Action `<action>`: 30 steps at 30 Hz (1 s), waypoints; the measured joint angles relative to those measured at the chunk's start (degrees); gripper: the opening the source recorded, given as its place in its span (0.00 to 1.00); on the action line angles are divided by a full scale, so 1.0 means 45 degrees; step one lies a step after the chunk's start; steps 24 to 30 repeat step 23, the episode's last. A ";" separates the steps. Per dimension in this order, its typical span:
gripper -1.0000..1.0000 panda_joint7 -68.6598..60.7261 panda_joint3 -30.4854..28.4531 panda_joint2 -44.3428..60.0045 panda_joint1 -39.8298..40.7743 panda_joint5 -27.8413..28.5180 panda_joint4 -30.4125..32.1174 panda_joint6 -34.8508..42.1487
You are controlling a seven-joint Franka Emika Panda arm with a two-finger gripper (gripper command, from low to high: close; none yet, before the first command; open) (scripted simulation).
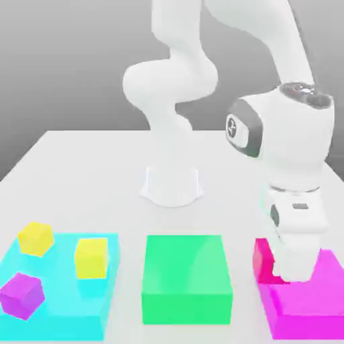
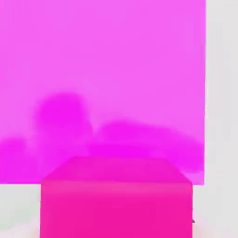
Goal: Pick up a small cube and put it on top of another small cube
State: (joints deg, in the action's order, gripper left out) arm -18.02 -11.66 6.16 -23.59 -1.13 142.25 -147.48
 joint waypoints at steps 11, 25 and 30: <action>0.00 0.3810 -0.3498 0.0892 0.4810 -0.1460 -0.2344 0.1593; 1.00 0.4430 -0.3776 0.0700 0.5075 -0.1262 -0.2741 0.2124; 1.00 0.4430 -0.3776 0.0700 0.5075 -0.1262 -0.2741 0.2124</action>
